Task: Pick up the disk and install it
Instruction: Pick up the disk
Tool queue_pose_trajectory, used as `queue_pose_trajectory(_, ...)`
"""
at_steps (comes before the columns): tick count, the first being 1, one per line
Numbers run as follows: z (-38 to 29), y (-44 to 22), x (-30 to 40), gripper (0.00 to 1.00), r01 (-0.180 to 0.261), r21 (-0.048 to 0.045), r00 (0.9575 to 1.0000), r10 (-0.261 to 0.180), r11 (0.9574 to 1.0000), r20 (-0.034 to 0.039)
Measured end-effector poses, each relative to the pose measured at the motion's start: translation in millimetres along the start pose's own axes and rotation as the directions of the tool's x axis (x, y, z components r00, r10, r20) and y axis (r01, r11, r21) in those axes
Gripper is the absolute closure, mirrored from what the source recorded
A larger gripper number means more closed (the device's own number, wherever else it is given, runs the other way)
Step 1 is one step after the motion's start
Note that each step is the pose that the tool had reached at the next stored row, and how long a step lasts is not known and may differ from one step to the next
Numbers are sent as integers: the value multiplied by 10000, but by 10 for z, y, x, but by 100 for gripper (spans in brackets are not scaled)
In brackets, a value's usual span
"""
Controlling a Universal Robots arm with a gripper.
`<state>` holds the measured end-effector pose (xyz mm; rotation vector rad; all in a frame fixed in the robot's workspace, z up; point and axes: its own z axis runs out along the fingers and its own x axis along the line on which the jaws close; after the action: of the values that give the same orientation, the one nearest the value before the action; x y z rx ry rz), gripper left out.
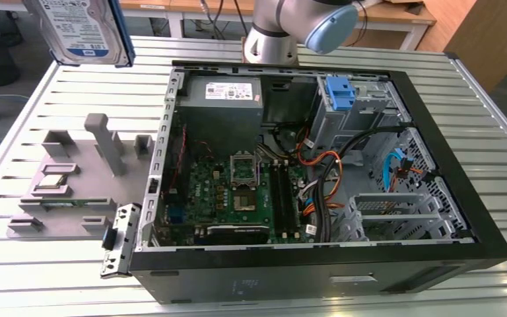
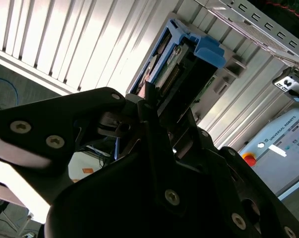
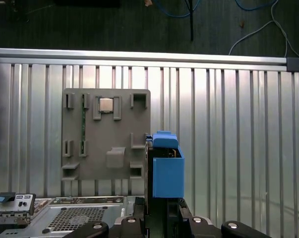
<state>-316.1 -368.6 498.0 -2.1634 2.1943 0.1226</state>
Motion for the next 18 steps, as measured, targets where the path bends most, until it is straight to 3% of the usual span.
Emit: queue_pose_trajectory(18,-1,-114,-2,65,-2,-16,10000,2,10000,1)
